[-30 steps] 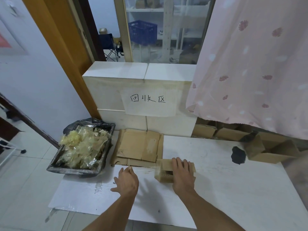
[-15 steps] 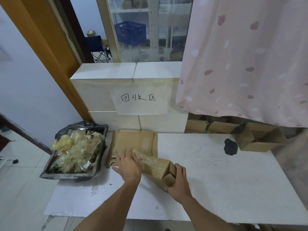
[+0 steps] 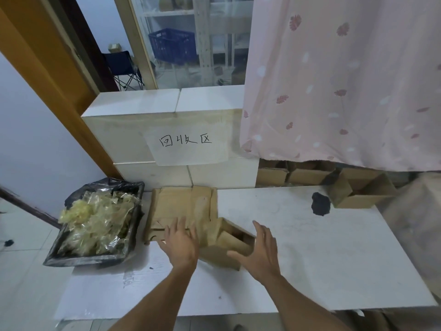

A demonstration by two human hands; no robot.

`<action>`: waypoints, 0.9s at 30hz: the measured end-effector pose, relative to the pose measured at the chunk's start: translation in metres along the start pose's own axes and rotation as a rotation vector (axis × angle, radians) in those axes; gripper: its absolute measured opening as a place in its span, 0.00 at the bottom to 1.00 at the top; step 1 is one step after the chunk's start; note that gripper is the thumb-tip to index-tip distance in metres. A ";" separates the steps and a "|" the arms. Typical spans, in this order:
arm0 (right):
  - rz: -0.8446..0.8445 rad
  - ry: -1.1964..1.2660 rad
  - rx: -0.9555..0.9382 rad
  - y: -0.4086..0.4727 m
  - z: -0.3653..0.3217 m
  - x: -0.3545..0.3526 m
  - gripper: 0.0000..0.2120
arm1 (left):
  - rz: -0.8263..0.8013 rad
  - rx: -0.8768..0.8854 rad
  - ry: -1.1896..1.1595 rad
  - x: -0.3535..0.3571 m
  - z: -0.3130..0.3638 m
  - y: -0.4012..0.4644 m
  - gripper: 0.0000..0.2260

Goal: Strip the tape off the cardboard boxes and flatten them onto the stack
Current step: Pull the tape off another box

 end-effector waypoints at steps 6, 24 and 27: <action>0.119 -0.270 -0.448 0.016 -0.069 0.000 0.42 | 0.062 0.114 0.015 -0.009 0.015 0.005 0.22; -0.132 -0.282 -0.403 0.036 -0.173 0.039 0.10 | 0.019 0.228 -0.455 -0.081 -0.030 0.018 0.26; -0.037 -0.437 -0.345 0.038 -0.175 0.036 0.12 | -0.020 0.240 -0.372 -0.088 -0.049 0.018 0.31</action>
Point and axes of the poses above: each hand's wrist, its own y-axis towards the middle knuckle, its own x-axis out of the palm, z = x × y, the point moved 4 cm from there along y, towards the middle knuckle, and after that the axes turned 5 degrees about -z, right-handed, at the moved point
